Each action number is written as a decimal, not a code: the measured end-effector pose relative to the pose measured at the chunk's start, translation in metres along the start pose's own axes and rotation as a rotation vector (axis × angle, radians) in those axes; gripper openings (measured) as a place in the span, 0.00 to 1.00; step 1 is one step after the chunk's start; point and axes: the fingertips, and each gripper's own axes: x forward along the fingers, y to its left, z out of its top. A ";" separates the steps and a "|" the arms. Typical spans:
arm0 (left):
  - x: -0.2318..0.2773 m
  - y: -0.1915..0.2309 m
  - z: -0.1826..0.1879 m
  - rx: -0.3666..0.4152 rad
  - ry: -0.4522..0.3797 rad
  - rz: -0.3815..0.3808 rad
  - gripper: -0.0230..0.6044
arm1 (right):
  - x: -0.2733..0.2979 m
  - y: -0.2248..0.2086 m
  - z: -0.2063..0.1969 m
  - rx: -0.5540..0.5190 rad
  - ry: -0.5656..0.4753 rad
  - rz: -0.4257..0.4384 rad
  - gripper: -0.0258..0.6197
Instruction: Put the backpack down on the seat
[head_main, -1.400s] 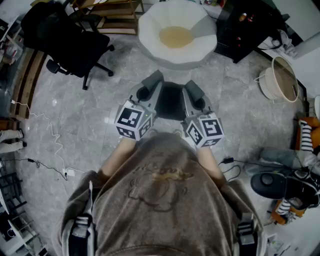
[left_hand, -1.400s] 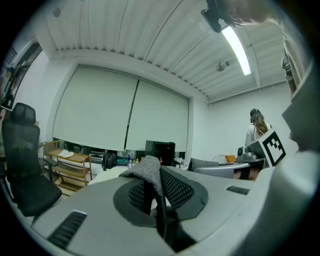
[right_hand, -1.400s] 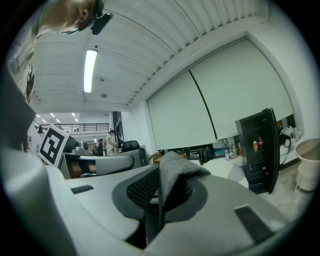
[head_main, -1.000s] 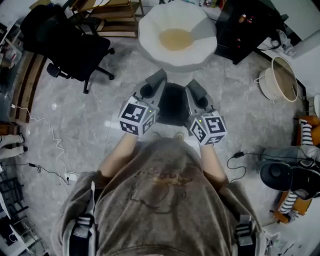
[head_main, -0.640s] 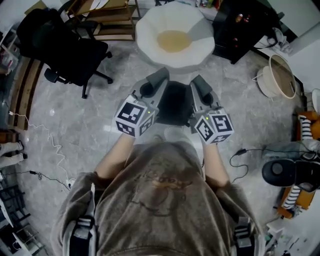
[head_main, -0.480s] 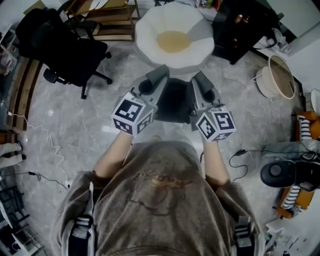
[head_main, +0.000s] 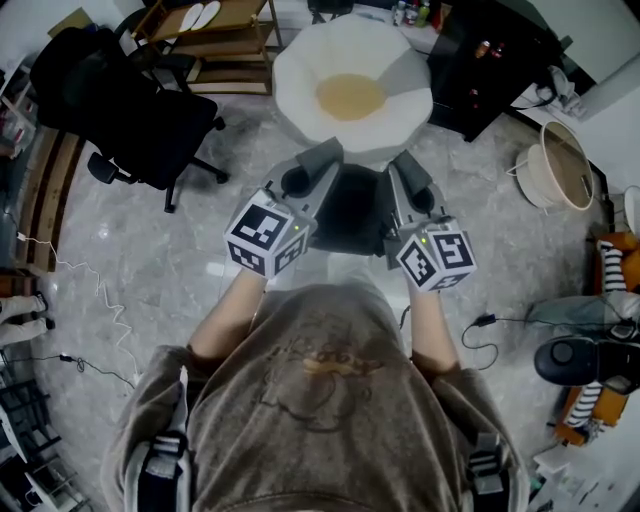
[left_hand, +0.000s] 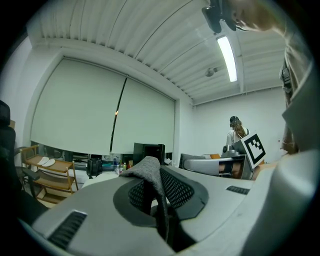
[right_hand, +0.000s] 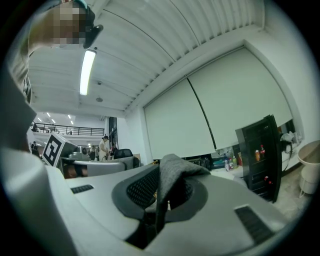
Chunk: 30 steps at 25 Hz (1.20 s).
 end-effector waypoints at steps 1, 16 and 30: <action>0.004 0.003 0.000 0.001 0.000 0.002 0.08 | 0.003 -0.003 -0.001 -0.001 0.001 0.004 0.08; 0.069 0.058 -0.010 -0.030 0.033 0.021 0.08 | 0.070 -0.055 -0.004 0.037 0.024 0.040 0.08; 0.169 0.117 0.018 -0.055 0.059 0.073 0.08 | 0.149 -0.133 0.028 0.058 0.052 0.106 0.08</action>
